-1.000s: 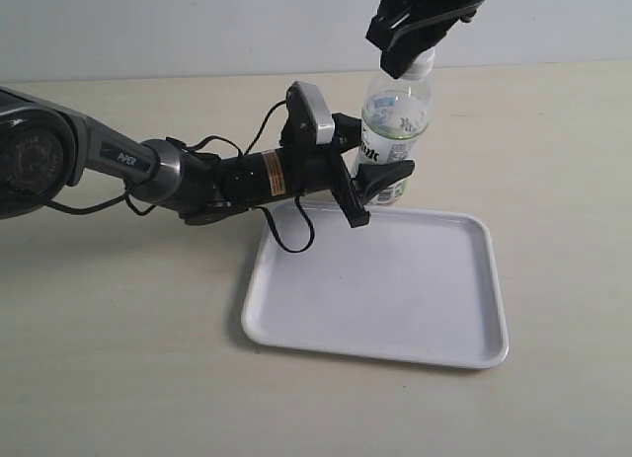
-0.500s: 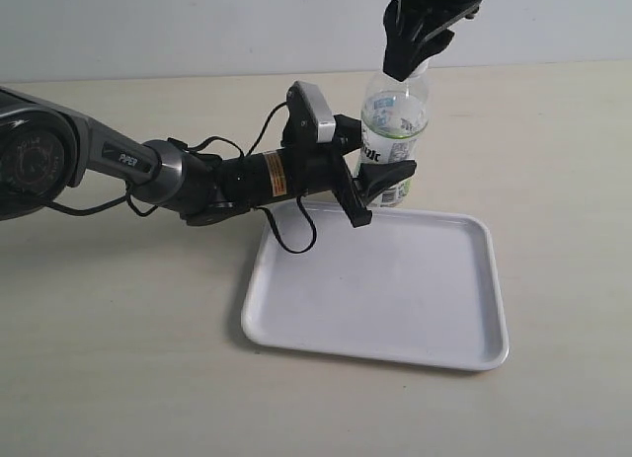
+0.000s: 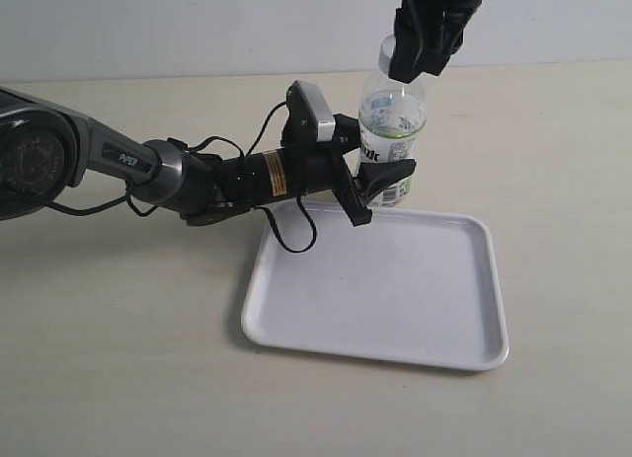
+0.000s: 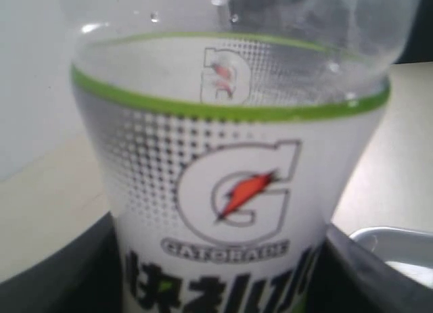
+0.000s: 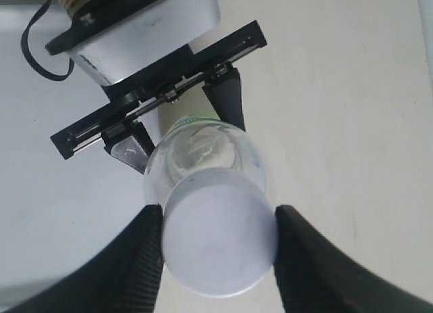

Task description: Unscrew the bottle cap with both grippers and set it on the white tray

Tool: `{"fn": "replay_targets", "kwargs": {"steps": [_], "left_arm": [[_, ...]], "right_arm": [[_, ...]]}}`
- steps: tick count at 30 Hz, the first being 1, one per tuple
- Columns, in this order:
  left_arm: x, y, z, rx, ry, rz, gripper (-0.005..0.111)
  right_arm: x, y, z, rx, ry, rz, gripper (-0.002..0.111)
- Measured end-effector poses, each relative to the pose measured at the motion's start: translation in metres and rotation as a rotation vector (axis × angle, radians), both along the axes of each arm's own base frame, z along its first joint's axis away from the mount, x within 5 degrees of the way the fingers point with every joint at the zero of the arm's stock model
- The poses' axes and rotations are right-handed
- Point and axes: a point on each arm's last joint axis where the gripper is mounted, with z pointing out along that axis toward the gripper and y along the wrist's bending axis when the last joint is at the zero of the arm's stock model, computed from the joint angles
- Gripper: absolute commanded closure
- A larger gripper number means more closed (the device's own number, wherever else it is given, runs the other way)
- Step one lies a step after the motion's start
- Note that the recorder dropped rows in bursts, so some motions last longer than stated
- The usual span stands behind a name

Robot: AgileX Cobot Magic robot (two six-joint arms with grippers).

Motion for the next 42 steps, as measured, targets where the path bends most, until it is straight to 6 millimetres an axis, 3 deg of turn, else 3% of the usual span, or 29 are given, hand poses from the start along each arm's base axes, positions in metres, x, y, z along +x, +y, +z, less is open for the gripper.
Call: {"fn": "replay_targets", "kwargs": {"steps": [4,8,11,20,24,42], "left_arm": [[0.000,0.000,0.000,0.000,0.000,0.000,0.107],[0.000,0.000,0.000,0.000,0.000,0.000,0.107],[0.000,0.000,0.000,0.000,0.002,0.000,0.107],[0.001,0.000,0.000,-0.005,0.030,0.013,0.107],[0.001,0.000,0.000,-0.008,0.033,0.017,0.107],[0.002,0.000,0.000,-0.006,0.034,0.018,0.107]], "right_arm": [[0.000,0.000,0.000,0.001,0.001,-0.004,0.089],[0.000,0.000,0.000,0.014,0.010,-0.045,0.063],[0.000,0.000,0.000,0.031,0.022,-0.109,0.053],[-0.002,-0.001,0.002,0.122,0.068,-0.388,0.051],[-0.002,-0.001,0.002,0.144,0.084,-0.461,0.041],[-0.007,-0.002,0.012,0.193,0.086,-0.563,0.042]]}}
